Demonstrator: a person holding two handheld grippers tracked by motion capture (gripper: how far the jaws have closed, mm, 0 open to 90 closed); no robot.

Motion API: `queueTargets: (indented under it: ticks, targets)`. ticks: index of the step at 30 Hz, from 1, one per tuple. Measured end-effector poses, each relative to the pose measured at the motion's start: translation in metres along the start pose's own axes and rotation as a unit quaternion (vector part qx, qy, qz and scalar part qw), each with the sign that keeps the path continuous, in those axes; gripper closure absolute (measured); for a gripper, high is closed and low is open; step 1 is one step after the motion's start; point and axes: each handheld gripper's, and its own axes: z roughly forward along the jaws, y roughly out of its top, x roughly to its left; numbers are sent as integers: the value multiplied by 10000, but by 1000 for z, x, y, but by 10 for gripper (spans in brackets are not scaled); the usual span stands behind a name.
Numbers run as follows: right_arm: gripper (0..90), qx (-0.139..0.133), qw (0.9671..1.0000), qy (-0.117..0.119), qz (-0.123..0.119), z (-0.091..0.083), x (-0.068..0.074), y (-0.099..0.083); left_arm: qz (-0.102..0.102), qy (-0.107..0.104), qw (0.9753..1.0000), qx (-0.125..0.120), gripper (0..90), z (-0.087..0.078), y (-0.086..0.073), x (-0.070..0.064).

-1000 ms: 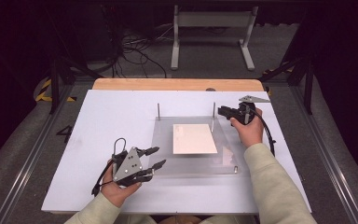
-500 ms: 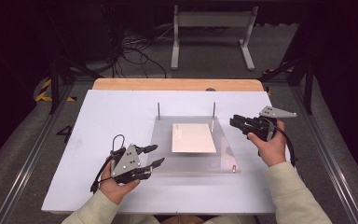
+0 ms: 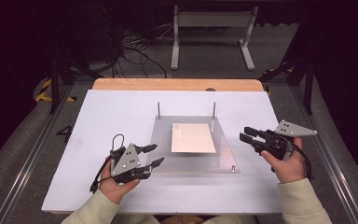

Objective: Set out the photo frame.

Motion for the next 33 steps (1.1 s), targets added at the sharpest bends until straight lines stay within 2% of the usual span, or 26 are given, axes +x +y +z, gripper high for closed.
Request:
queueTargets:
  ticks: [4,8,11,13,18,22,25,31,33]
  targets:
    - [575,112,9999,-36,-117,-2,7,-2,-16,1,10000,1,496,0,0,0]
    - [536,160,9991,84,-385,-8,17,-4,-21,2,10000,2,496,0,0,0]
    - [501,184,9986,145,-478,-12,20,-6,-22,2,10000,5,495,0,0,1]
    - [487,291,9972,263,-644,-15,22,-8,-26,-8,10000,22,492,0,0,1]
    - [414,345,9963,349,-703,-17,26,-14,-47,-16,10000,22,488,0,0,1]
    - [376,464,9942,493,-839,-14,32,-19,-88,3,10000,17,478,0,-1,2]
    - [339,664,9913,451,-1045,-10,34,-23,-123,10,9999,24,471,0,-1,2]
    - [257,653,9915,583,-966,0,41,-28,-99,17,9999,35,462,0,-1,2]
    - [216,603,9906,608,-1068,6,44,-28,-96,12,9999,26,462,1,-1,2]
